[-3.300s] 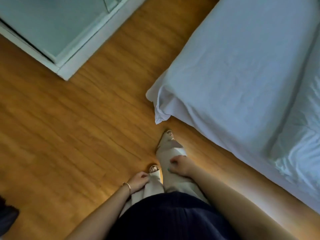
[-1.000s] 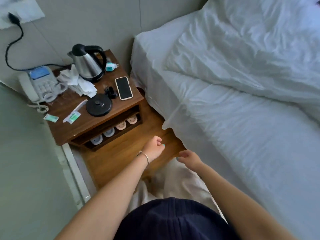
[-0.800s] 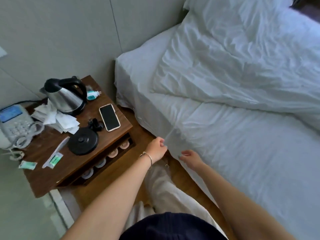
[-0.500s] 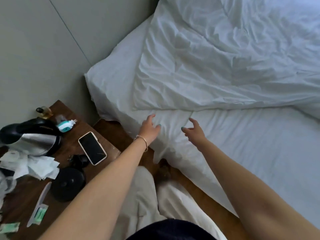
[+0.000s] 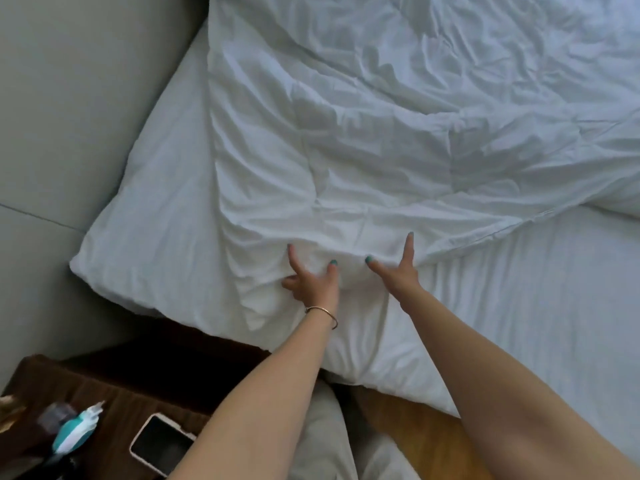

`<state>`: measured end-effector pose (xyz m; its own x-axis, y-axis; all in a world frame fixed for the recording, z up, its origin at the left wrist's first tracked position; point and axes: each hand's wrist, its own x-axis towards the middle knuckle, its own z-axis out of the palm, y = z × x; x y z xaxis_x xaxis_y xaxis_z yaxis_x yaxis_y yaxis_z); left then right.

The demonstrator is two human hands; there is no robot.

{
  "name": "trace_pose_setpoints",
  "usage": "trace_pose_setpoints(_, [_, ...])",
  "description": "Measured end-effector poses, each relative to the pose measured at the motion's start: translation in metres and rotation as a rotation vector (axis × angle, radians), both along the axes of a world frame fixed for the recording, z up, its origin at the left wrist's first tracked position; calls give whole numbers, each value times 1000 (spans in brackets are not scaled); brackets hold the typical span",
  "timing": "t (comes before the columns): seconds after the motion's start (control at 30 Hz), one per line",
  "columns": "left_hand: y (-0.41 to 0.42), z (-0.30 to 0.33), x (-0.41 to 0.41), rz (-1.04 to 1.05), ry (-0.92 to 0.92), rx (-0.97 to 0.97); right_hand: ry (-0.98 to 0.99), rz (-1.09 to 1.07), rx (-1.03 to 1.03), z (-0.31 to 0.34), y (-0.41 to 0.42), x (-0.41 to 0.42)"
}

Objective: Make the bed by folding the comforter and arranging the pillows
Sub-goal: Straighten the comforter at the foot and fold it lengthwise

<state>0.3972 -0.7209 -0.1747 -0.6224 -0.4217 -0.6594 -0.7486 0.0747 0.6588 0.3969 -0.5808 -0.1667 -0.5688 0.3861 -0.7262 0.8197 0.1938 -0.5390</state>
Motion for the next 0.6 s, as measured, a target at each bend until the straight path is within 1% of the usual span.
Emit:
trace_pose_setpoints(0.07, [3, -1, -20, -21, 59, -66, -26, -128, -82, -3, -4, -14])
trace_pose_setpoints(0.1, [4, -3, -27, -17, 34, -94, -49, -194, -86, -4, -5, -19])
trace_pose_setpoints(0.17, [7, -3, -38, 69, -125, -112, -81, -326, -68, -5, -4, -28])
trace_pose_setpoints(0.2, [7, -1, -42, 127, -195, -91, -69, -385, -53, -4, -3, -33])
trace_pose_setpoints(0.23, [6, 2, -46, 177, -208, -63, -33, -420, -29, -3, -2, -38])
trace_pose_setpoints(0.27, [5, 5, -51, 210, -159, -42, 25, -416, 6, 0, -2, -44])
trace_pose_setpoints(0.33, [5, 17, -70, 167, 57, -24, 177, -325, 81, 12, -3, -64])
trace_pose_setpoints(0.43, [13, 51, -116, -46, 472, -105, 366, -178, 182, 40, 4, -105])
trace_pose_setpoints(0.5, [21, 80, -160, -171, 726, -142, 446, -105, 242, 66, 15, -139])
trace_pose_setpoints(0.6, [29, 127, -227, -317, 990, -149, 579, -44, 338, 105, 39, -192])
